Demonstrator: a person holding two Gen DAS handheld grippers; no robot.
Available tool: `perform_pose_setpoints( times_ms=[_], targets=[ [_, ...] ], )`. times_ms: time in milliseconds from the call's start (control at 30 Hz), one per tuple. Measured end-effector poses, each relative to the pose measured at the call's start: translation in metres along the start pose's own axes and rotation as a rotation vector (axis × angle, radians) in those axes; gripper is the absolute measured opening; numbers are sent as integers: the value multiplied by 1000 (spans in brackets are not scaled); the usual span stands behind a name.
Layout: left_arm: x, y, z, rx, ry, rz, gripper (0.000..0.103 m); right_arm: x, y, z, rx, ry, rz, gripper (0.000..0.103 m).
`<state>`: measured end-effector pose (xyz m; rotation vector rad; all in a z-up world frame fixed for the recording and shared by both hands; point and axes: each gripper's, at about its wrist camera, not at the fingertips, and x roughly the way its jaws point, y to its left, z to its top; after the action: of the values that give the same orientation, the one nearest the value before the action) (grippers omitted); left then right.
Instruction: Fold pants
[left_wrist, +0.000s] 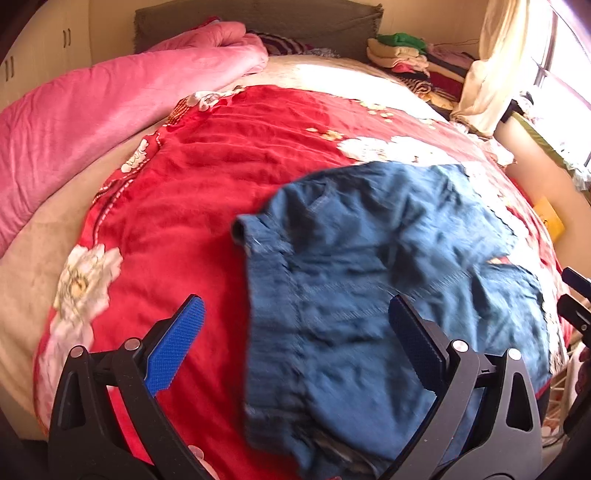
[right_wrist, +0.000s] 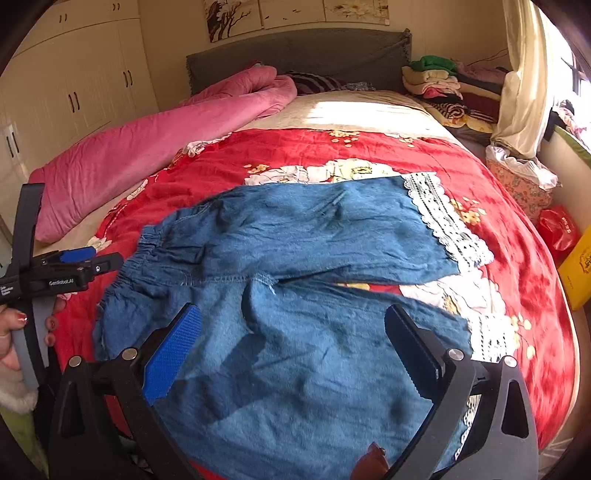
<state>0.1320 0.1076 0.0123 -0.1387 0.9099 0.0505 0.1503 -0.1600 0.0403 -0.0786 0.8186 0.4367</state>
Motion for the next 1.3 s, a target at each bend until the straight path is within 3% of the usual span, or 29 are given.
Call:
perform_pose_setpoints(
  times_ms=[367, 467, 567, 633, 767, 933, 1000, 1067, 1100, 1200, 1300],
  targets=[
    [86, 21, 57, 126, 65, -26, 90, 91, 6, 78, -178, 119, 44, 99],
    [102, 23, 63, 146, 78, -67, 78, 118, 10, 97, -235, 147, 49, 99],
    [112, 18, 68, 178, 73, -113, 51, 142, 16, 114, -272, 175, 90, 99],
    [118, 19, 70, 161, 89, -179, 5, 156, 24, 122, -329, 186, 119, 99],
    [118, 21, 69, 156, 85, -204, 2, 189, 44, 135, -463, 228, 155, 99],
    [98, 26, 76, 128, 24, -256, 1, 226, 67, 142, -653, 276, 179, 98],
    [91, 26, 78, 126, 8, -262, 1, 235, 74, 140, -713, 300, 208, 91],
    [85, 26, 78, 132, -7, -262, 1, 244, 81, 135, -757, 349, 226, 46],
    [84, 27, 79, 132, -9, -264, 1, 244, 84, 131, -767, 363, 252, 40],
    [79, 27, 79, 136, -17, -269, 1, 231, 89, 123, -743, 326, 292, 8],
    [75, 28, 78, 141, -29, -255, 1, 202, 80, 126, -657, 242, 288, 4]
  ],
)
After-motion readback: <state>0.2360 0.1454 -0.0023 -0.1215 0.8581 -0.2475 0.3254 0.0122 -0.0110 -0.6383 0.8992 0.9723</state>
